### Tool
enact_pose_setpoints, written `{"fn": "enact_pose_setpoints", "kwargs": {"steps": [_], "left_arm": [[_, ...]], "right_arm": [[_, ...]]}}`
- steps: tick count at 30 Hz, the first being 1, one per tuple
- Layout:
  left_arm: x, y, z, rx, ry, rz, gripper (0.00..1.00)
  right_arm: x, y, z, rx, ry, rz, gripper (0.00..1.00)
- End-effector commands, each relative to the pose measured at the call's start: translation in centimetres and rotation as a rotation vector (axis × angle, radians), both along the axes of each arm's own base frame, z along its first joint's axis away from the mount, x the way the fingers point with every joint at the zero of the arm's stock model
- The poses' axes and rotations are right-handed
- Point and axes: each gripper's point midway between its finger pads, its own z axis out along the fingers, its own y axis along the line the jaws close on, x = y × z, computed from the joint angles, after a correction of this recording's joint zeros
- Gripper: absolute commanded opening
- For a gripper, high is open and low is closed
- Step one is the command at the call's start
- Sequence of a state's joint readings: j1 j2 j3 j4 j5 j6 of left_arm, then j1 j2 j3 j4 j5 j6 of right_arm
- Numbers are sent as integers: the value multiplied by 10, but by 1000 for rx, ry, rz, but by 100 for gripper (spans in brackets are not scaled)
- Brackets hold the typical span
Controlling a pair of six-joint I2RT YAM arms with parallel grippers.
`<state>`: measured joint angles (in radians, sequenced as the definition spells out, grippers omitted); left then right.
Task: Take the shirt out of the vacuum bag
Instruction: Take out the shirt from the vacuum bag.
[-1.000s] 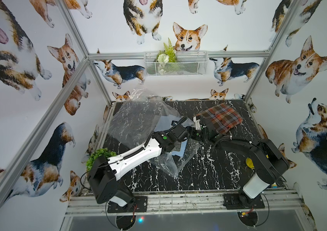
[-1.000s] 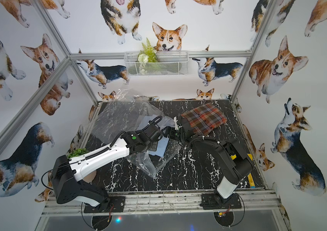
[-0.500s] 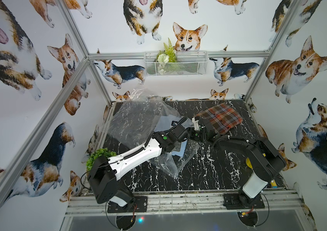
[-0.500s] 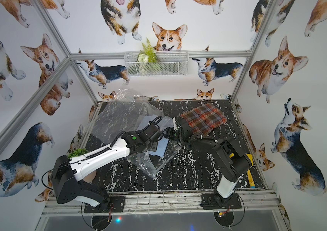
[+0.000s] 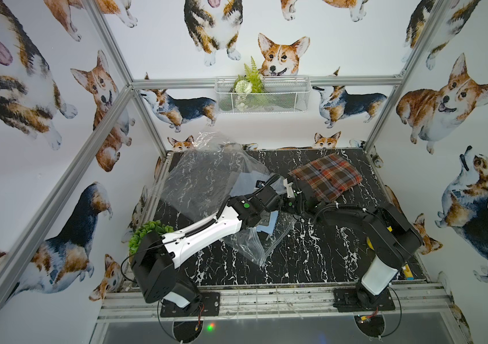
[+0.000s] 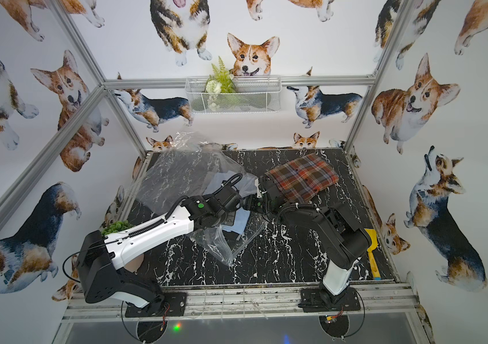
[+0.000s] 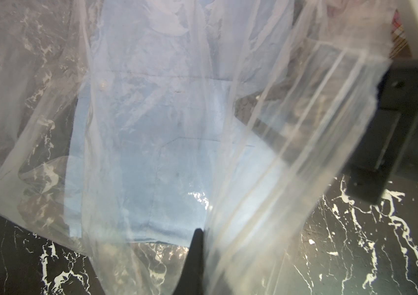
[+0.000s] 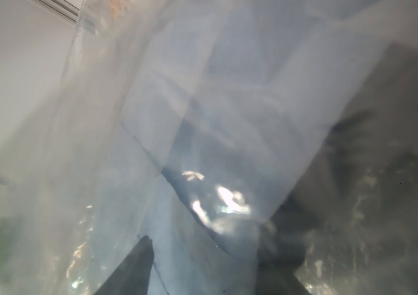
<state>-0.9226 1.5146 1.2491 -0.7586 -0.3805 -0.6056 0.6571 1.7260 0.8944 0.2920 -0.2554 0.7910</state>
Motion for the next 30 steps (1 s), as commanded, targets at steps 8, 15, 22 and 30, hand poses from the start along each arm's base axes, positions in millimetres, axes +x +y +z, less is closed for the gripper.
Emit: {"fn": "enact_pose_setpoints", "kwargs": {"steps": [8,15,22,30], "left_arm": [[1,0,1,-1,1,10,0],[0,1,-3,2,8,10,0],[0,-2,-6,-6,16,9,0],[-1,-2,-8,-2,20,9,0]], "right_arm": [[8,9,8,52,-9,-17,64],[13,10,17,84,-33,-40,64],[17,16,16,141,-27,-55,55],[21,21,31,168,-48,-54,42]]}}
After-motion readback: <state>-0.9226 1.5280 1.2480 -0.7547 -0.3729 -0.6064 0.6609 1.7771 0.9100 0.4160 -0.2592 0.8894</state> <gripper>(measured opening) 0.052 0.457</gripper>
